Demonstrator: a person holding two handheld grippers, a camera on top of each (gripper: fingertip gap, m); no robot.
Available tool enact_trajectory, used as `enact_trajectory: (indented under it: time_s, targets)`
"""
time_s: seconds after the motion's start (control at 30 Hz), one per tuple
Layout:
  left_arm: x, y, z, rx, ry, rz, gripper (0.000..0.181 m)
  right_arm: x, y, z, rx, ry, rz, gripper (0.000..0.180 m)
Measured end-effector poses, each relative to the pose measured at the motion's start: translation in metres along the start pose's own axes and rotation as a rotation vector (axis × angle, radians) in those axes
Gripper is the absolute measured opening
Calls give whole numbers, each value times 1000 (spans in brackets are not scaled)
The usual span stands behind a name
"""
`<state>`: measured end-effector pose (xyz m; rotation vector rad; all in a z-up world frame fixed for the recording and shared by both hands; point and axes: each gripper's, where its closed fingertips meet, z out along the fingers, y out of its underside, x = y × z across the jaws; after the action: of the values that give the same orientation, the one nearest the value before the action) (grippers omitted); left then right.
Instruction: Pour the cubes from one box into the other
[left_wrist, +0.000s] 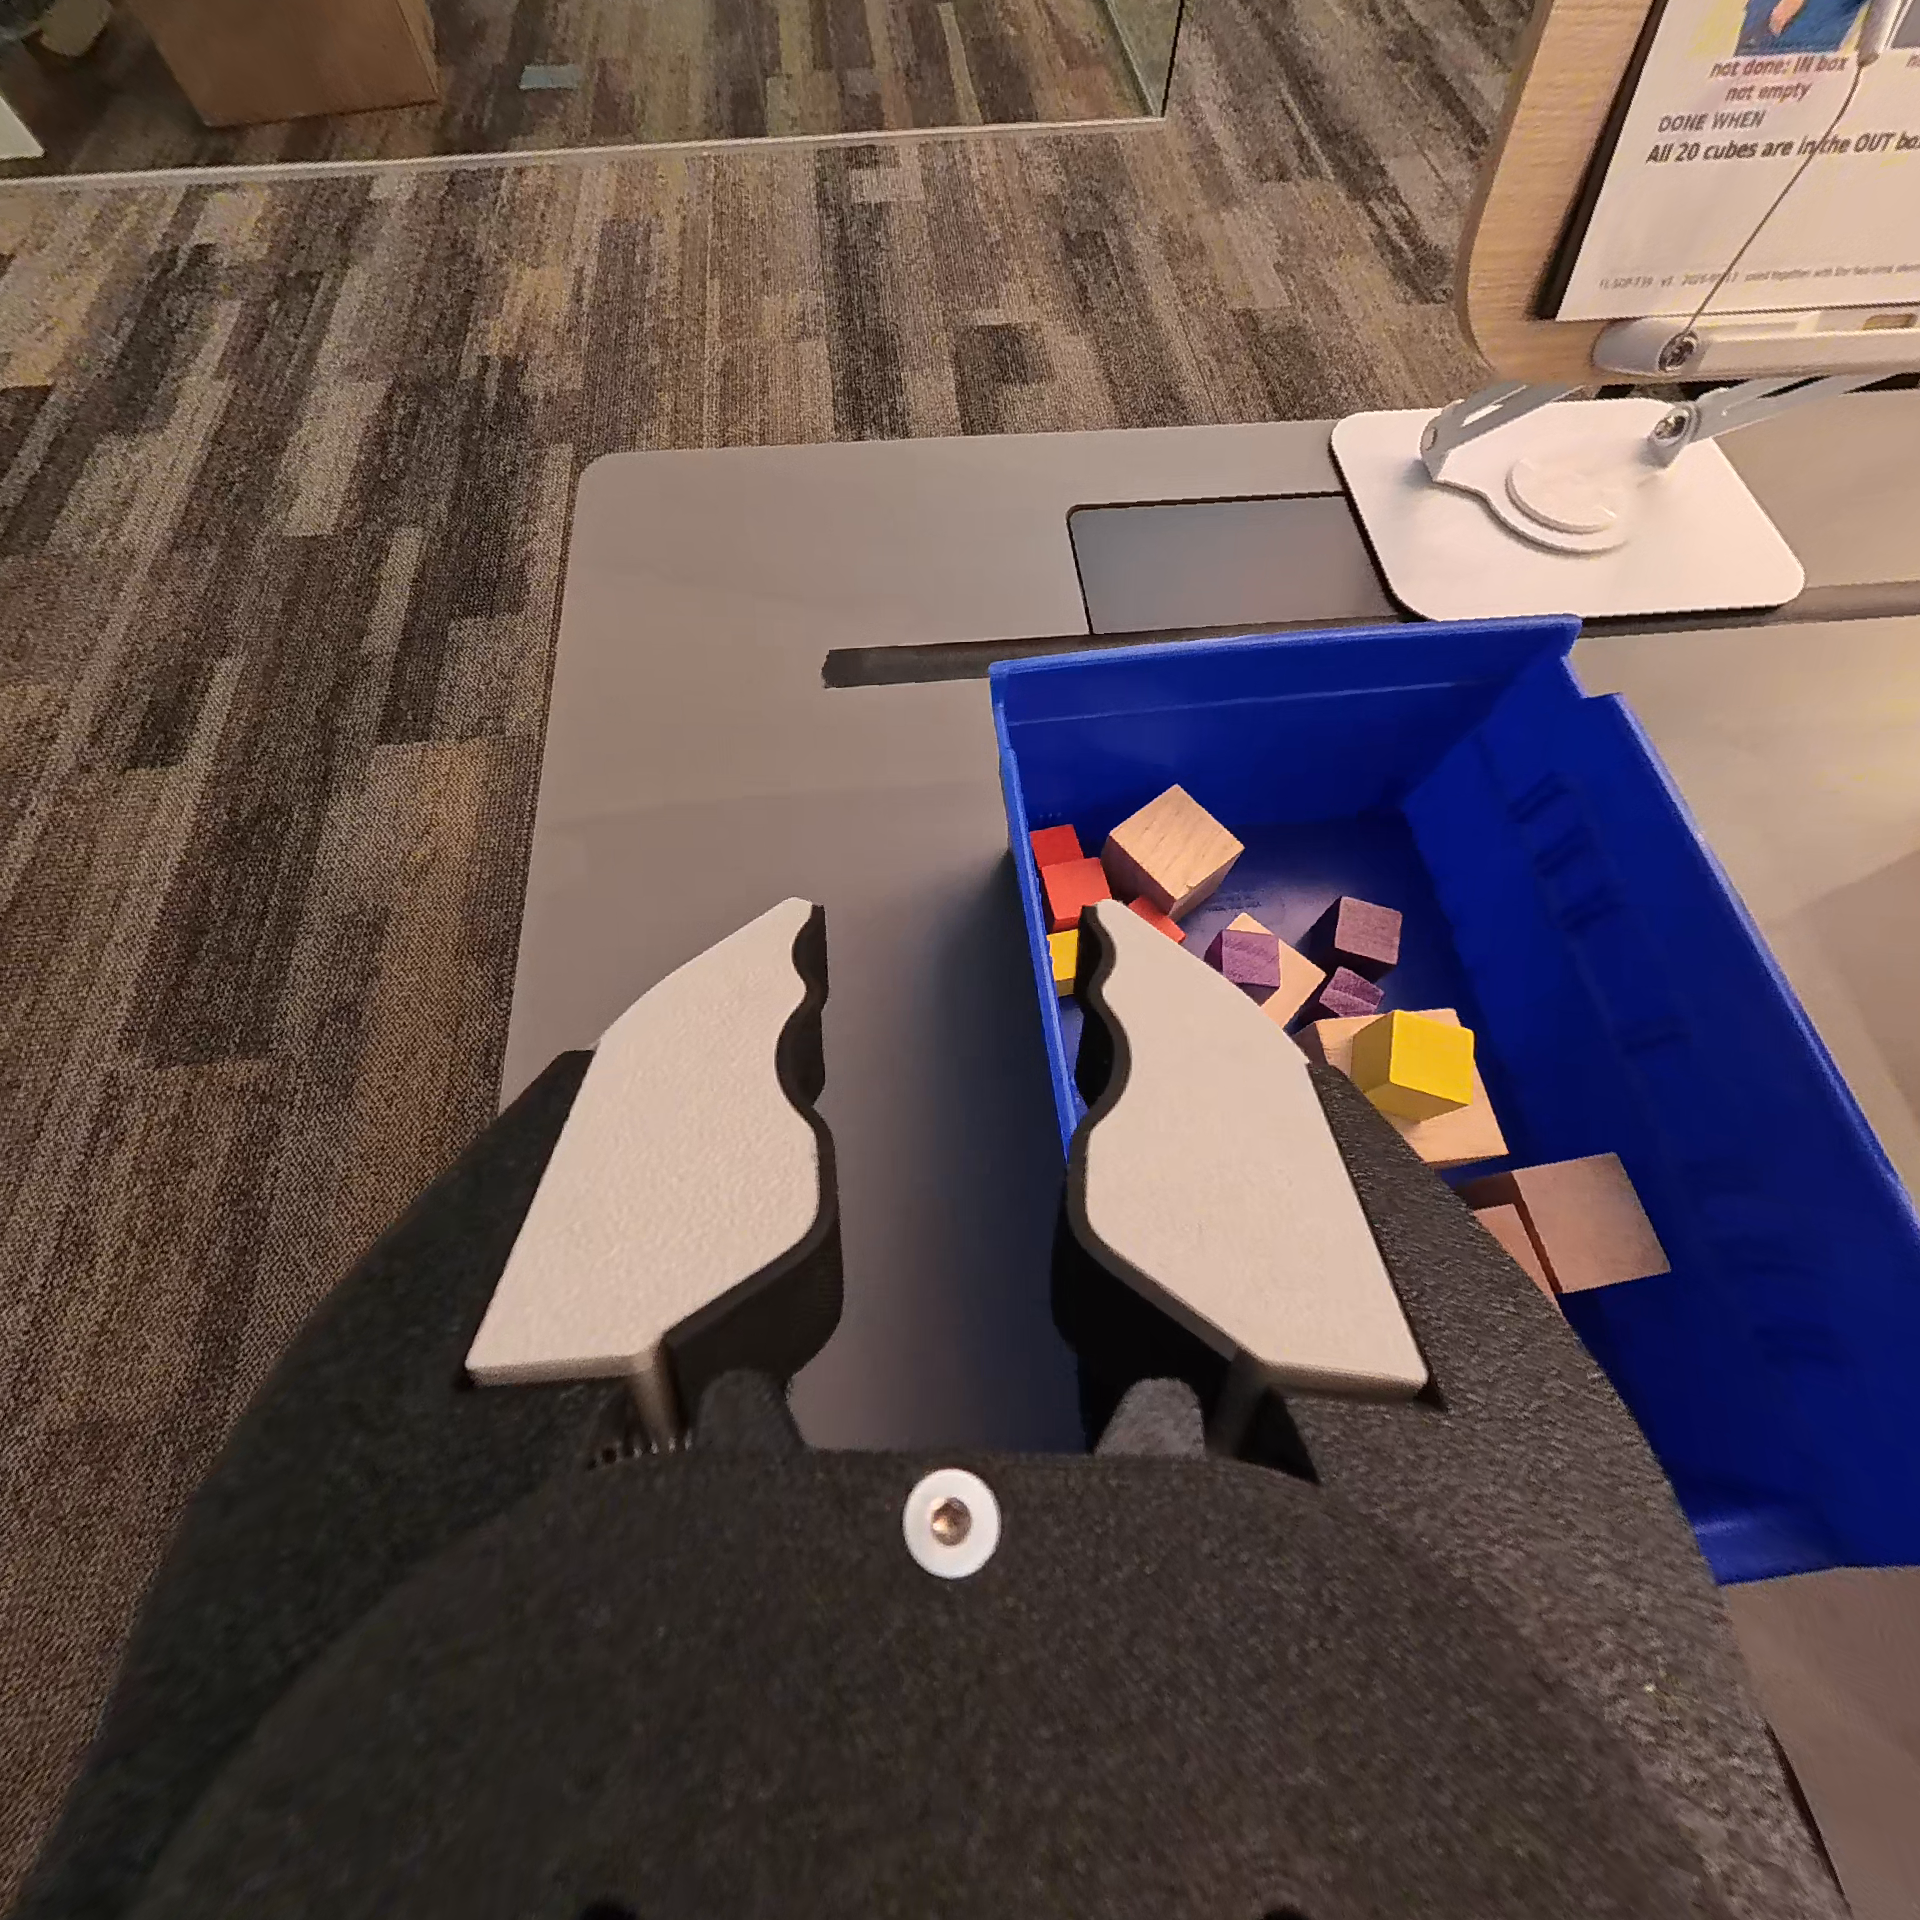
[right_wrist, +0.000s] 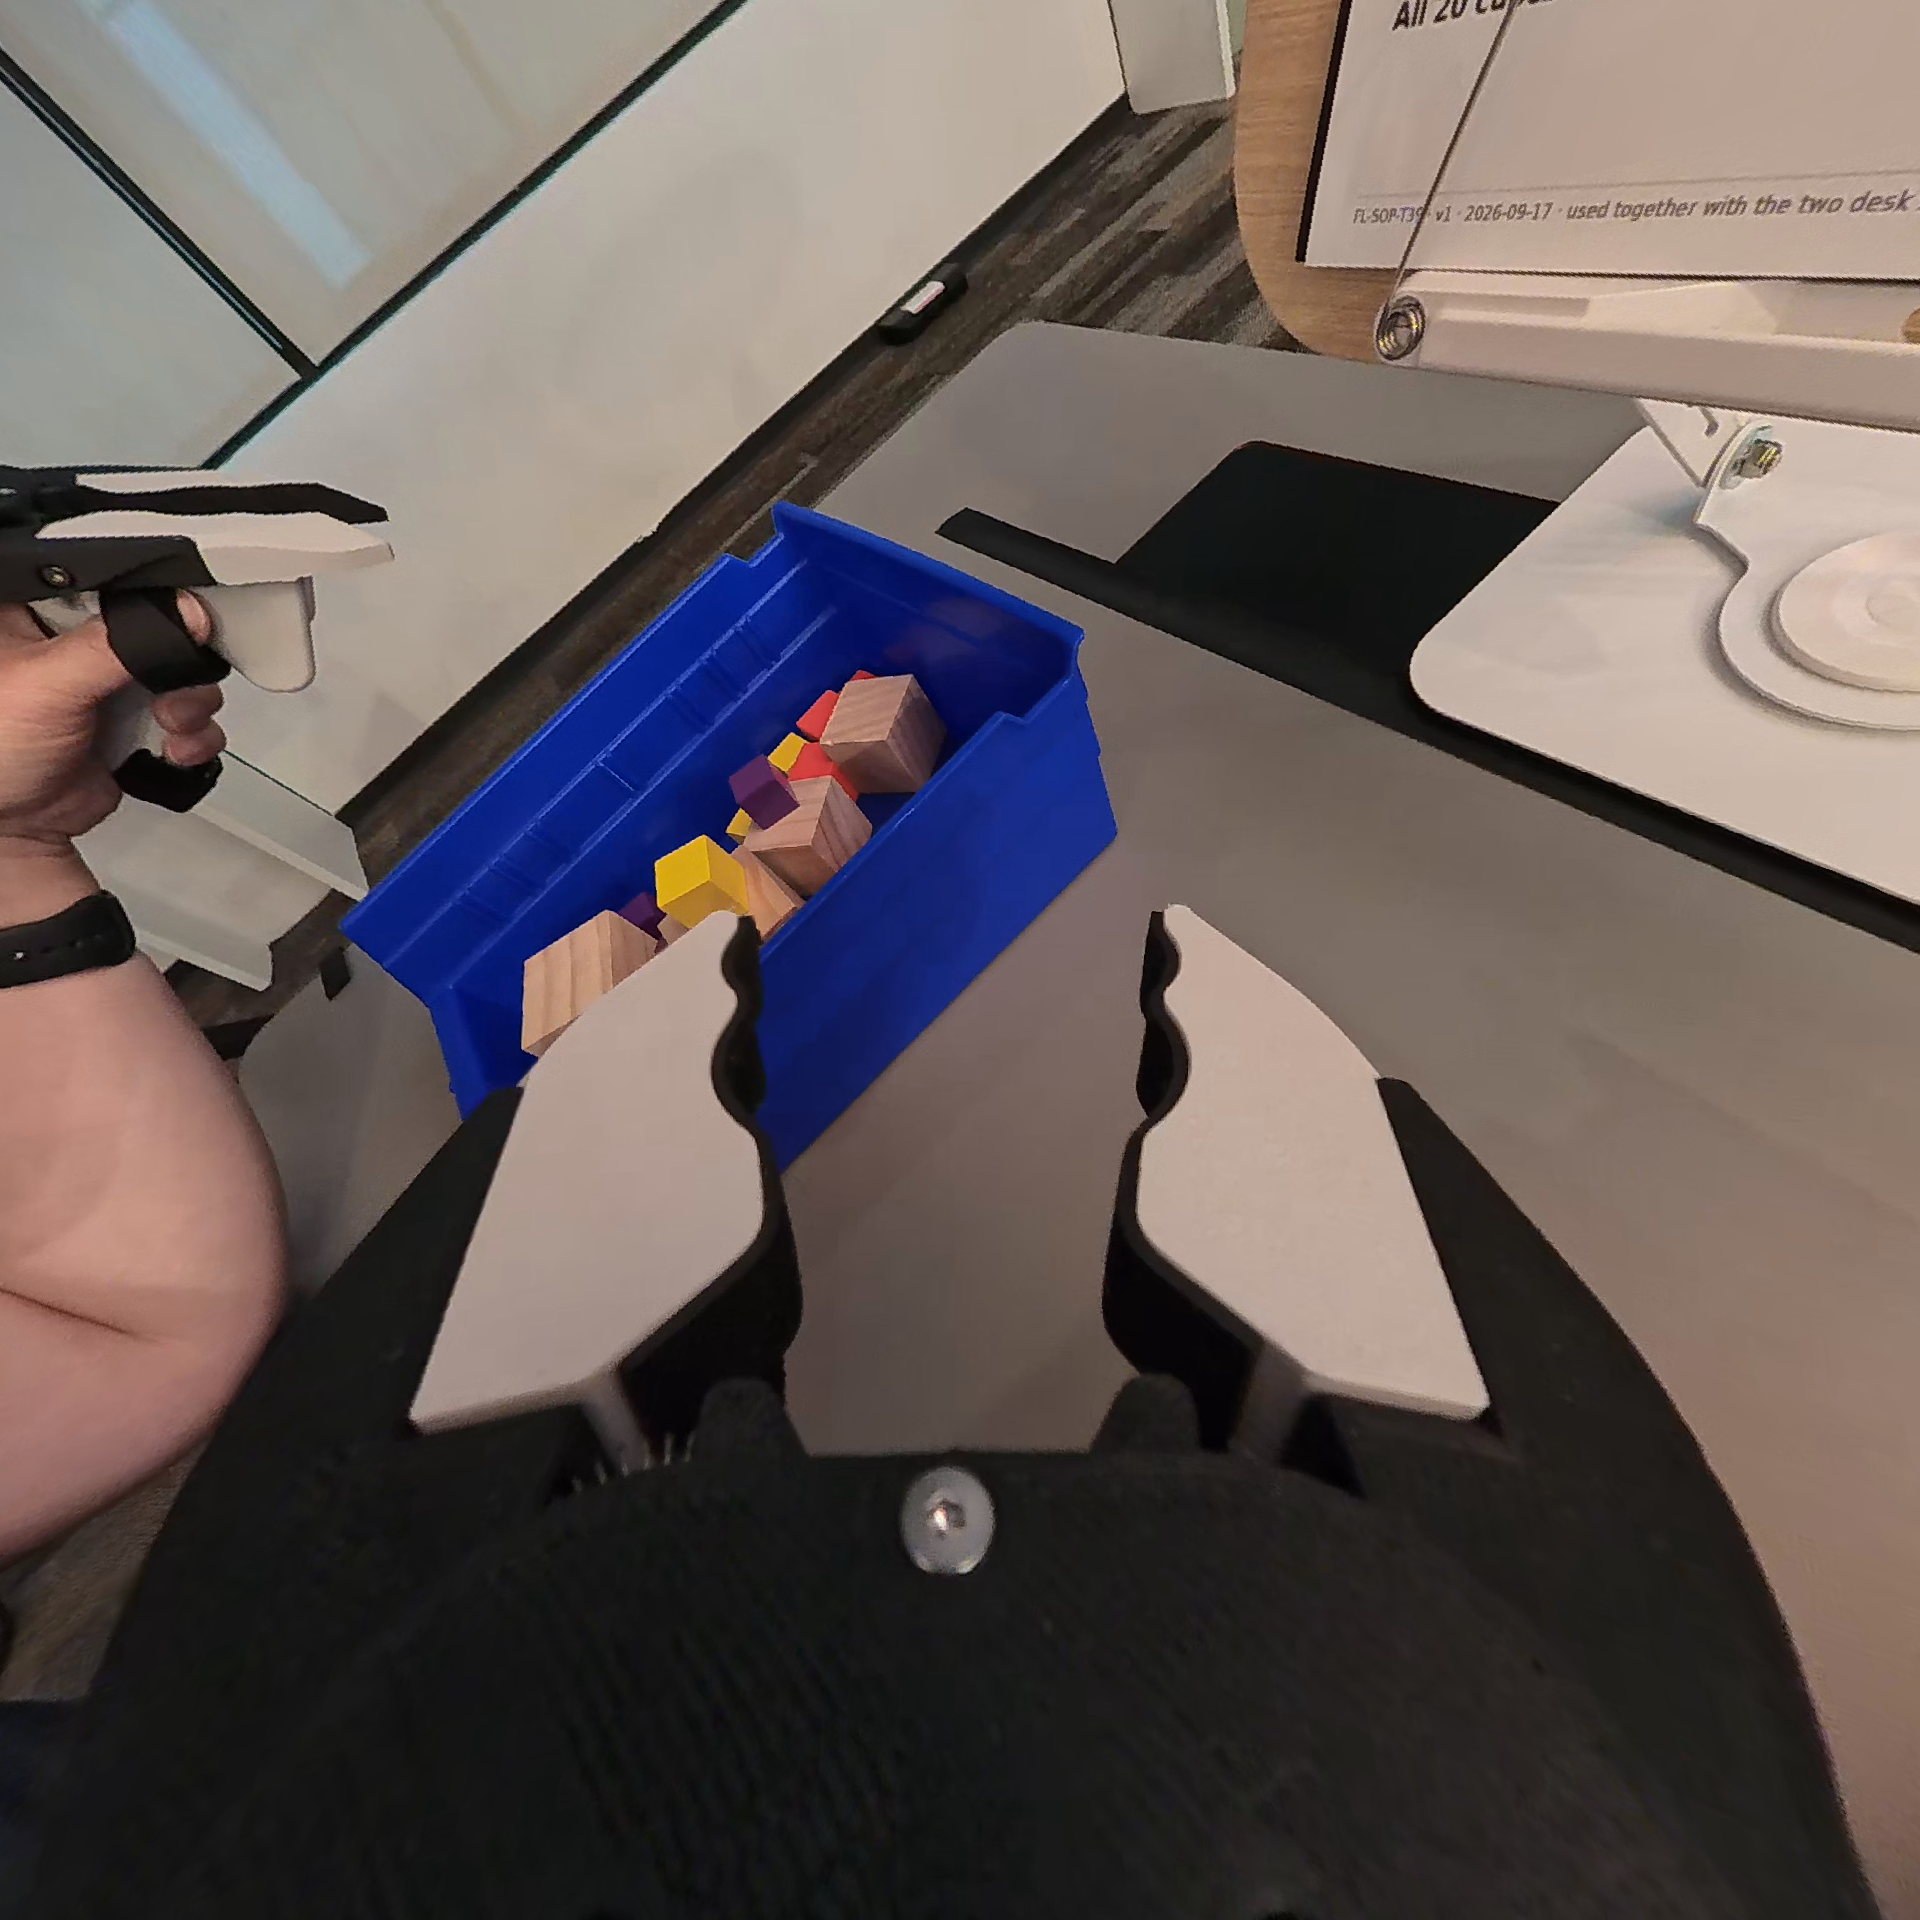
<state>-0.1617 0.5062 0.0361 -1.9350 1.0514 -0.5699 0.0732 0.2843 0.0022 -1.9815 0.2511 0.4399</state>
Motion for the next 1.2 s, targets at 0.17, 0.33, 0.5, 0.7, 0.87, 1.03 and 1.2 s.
enact_trajectory:
  time_s: [0.17, 0.33, 0.5, 0.7, 0.87, 1.03, 1.2]
  targets:
    - [-1, -1, -3, 8, -1, -1, 46, 1, 0, 0, 0, 3, 6, 71]
    - [-4, -1, -5, 12, -7, -8, 46, 0, 0, -1, 2, 5, 0, 71]
    - [-4, -2, -6, 15, -10, -7, 46, 1, 0, -1, 2, 5, 4, 71]
    - [-6, -1, -5, 14, -12, -10, 46, 1, -1, -1, 5, 0, 4, 71]
    - [-6, -1, -6, 15, -15, -12, 46, -1, -1, -2, 6, -2, 1, 71]
    - [-6, -1, -6, 15, -15, -12, 46, 0, -2, -3, 9, -2, 1, 71]
    - [-5, -1, -5, 13, -12, -7, 46, 1, -2, -4, 9, 3, 1, 71]
